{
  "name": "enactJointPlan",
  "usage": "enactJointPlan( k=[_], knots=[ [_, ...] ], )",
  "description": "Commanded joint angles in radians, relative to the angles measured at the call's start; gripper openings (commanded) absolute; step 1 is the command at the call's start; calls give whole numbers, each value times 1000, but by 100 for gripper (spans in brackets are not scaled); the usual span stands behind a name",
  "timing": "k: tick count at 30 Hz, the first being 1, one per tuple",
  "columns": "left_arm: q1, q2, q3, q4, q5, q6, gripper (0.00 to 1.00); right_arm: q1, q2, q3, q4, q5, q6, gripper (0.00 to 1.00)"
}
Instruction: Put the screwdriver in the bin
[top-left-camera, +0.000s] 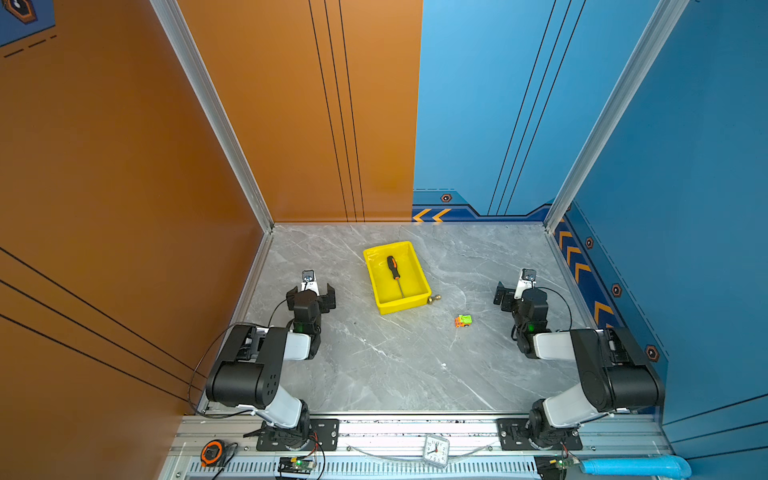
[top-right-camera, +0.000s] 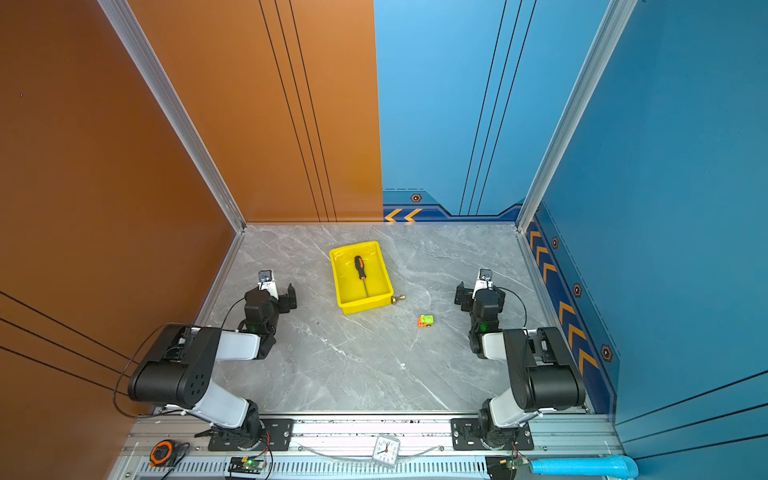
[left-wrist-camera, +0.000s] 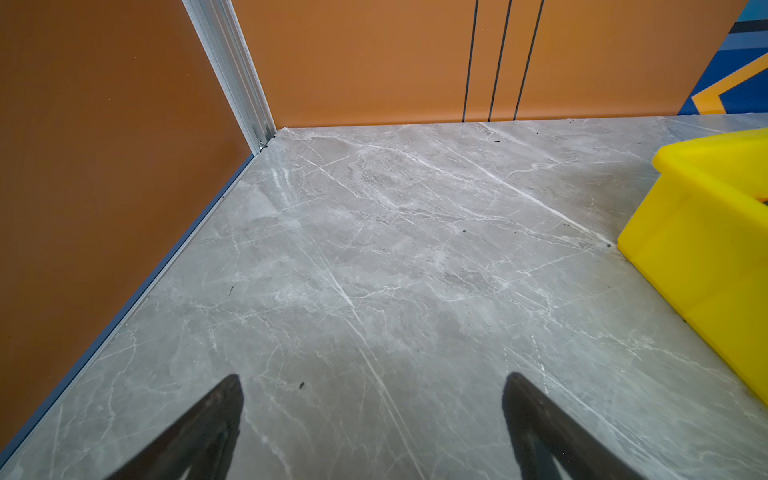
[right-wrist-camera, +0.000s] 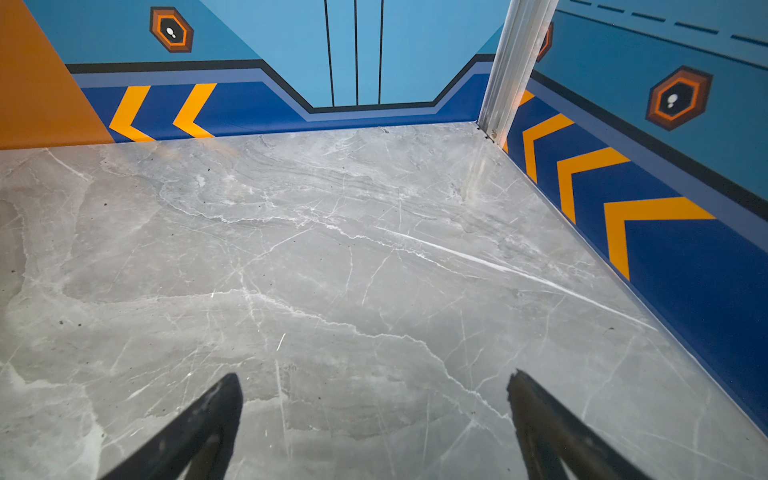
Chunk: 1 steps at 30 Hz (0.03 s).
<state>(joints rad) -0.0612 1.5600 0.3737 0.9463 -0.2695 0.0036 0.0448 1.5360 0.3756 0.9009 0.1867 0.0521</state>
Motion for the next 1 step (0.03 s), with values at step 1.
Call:
enactJointPlan(
  k=[1],
  knots=[
    [9, 6, -2, -3, 39, 6, 98, -5, 10, -9, 21, -6, 13, 100]
  ],
)
